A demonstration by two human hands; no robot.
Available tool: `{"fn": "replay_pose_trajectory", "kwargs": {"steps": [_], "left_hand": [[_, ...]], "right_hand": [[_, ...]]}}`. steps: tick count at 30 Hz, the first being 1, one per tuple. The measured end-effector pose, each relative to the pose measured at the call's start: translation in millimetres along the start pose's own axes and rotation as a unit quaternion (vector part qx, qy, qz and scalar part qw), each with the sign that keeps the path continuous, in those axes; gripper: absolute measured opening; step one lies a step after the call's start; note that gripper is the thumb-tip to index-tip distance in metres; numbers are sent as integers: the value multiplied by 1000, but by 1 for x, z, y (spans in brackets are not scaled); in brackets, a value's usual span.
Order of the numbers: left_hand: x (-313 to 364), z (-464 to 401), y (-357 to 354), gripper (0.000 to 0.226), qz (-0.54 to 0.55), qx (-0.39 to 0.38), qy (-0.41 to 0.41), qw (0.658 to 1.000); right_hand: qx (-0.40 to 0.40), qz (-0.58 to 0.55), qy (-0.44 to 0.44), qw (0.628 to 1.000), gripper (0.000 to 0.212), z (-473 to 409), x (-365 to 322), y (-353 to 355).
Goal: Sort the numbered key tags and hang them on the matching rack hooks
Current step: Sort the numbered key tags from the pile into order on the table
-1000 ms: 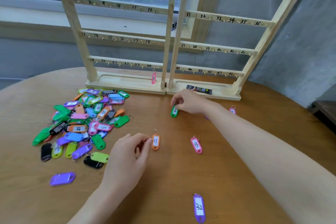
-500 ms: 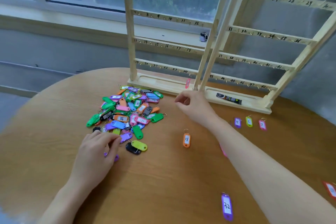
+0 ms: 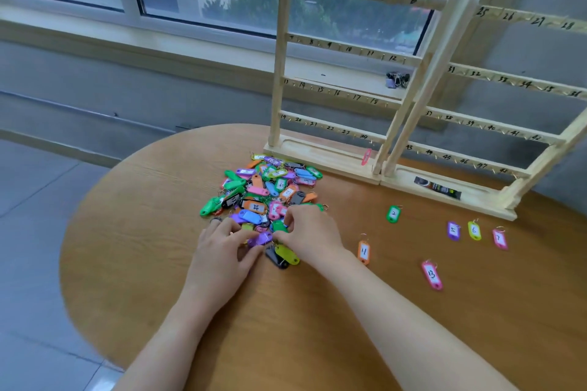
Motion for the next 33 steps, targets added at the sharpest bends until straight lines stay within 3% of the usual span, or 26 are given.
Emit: {"fn": "replay_pose_trajectory", "kwargs": {"steps": [5,10,17,20,22,25,33], "left_hand": [[1,-1,2,17,6,18,-9,1000],[-1,-1,2,35,18,24,-2,1000],[-4,-2,-2,30,21,40,-4,999],[-5,-2,-2,16,27,27,7,999],[-5,-2,-1,12,31,18,9,999],[-3,-2,4,24,41,15,11,999],[-8,1,13,25,151,23,75,985]], "right_hand": [[-1,41,25,999,29,4,-7,2],[8,60,46,997,21,8,-9,1],[34,-103,-46,993,19,13,15,8],[31,-186,-82,979,15,15,24,8],[26,-212,-89,973,11,16,26,9],[19,-234,-98,967,8,19,28,9],[21,-265,-108,958,6,28,29,10]]}}
Point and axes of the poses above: each hand's wrist, its own z-axis away from the middle knuckle, its own y-axis out of the back of the hand, x = y × z, the point moved 6 cm from there along -z, towards the middle knuckle, and after that the axes turned 15 degrees about -z, right-handed, at the moved point
